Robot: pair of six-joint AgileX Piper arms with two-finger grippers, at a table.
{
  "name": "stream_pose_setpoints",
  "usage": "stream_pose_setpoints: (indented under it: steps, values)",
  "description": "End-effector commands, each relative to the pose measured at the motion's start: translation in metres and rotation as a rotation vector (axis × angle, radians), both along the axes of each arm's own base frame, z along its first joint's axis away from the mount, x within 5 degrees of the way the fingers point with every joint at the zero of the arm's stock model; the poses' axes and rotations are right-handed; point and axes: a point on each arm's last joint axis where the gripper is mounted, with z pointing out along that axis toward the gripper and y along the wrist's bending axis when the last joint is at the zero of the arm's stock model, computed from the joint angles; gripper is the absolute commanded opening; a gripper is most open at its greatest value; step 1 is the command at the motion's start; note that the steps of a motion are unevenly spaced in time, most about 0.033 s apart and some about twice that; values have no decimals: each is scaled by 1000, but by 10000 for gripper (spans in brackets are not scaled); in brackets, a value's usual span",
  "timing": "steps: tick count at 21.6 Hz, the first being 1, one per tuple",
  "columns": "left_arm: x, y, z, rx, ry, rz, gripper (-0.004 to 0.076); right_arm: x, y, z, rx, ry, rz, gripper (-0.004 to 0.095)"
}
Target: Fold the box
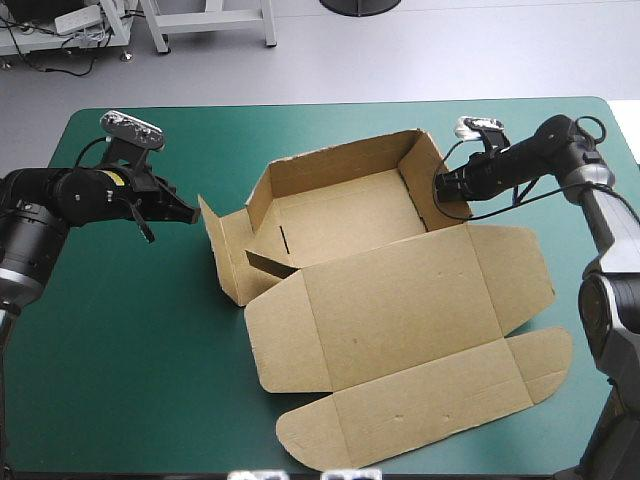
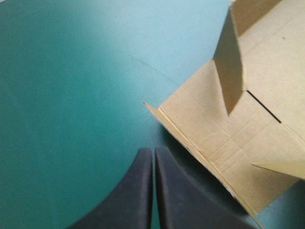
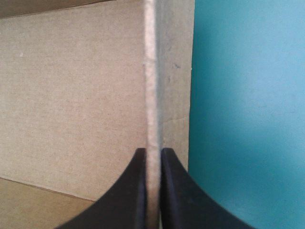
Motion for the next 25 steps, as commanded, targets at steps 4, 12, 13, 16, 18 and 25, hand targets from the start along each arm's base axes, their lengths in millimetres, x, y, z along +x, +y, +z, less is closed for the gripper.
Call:
stream_pose_setpoints:
  steps: [4, 12, 13, 16, 18, 25]
  values:
    - [7, 5, 28, -59, -229, 95, 8, -35, -8, 122, 77, -306, -33, -15]
    - [13, 42, 53, -273, -374, 253, 8, -92, -38, 218, 59, -501, -99, -15]
    - [13, 45, 51, -275, -357, 219, 8, -101, -37, 227, 56, -529, -94, -16]
    - [16, 42, 45, -377, -292, 98, 8, -123, -32, 249, 64, -602, -84, -18]
    - [18, 33, 46, -455, -290, 28, 8, -136, -30, 260, 69, -633, -83, -17]
    - [15, 17, 51, -638, -269, -128, 8, -155, -26, 273, 71, -681, -82, -18]
